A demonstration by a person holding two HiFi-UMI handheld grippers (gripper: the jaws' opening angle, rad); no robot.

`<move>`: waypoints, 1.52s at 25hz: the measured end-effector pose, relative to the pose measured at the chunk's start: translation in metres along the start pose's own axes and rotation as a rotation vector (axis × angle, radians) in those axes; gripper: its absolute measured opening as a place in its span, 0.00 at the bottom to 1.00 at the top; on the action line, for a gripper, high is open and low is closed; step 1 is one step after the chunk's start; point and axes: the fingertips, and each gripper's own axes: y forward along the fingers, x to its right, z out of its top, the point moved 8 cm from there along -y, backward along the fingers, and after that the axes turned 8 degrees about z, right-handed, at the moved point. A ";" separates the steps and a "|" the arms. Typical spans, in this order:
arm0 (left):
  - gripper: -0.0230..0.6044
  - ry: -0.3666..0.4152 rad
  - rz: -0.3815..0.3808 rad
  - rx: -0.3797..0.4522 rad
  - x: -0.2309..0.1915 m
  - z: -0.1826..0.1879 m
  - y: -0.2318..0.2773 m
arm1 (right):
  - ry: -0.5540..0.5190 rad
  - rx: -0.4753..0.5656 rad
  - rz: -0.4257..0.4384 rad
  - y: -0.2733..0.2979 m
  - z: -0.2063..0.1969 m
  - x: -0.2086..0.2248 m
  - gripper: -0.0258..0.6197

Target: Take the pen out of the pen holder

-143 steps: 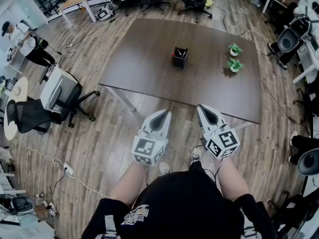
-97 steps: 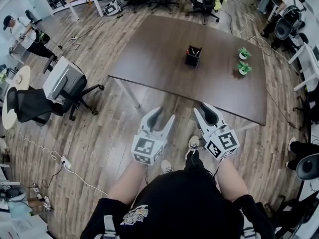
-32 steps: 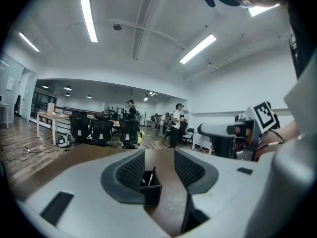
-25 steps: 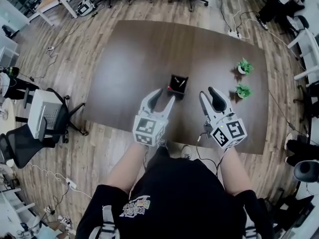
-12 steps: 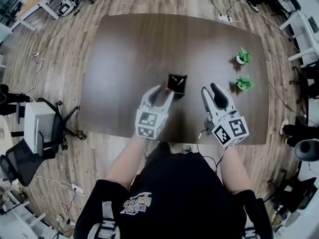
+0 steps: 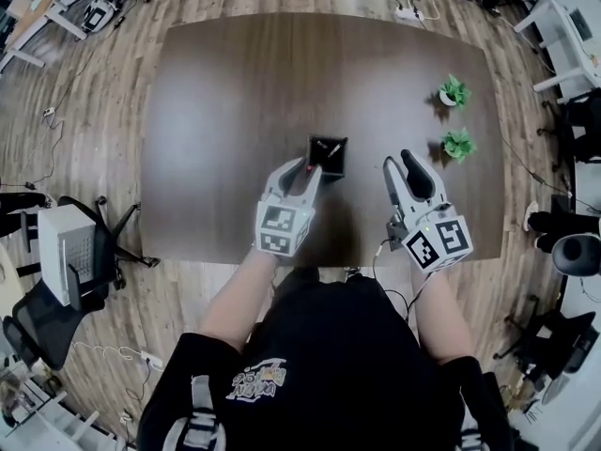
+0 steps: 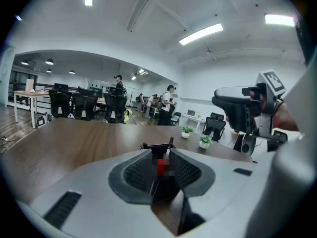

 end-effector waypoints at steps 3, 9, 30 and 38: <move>0.18 0.004 -0.005 -0.004 0.001 -0.003 0.004 | 0.003 0.001 -0.013 -0.001 0.000 0.002 0.28; 0.10 0.018 0.009 -0.005 -0.002 -0.010 0.008 | 0.014 0.004 -0.029 0.001 -0.001 0.005 0.28; 0.08 0.019 0.030 0.077 0.012 0.027 -0.012 | 0.024 0.041 -0.019 -0.018 0.008 0.006 0.06; 0.08 0.039 0.086 0.155 0.023 0.053 -0.036 | 0.006 0.076 0.034 -0.031 0.017 0.006 0.05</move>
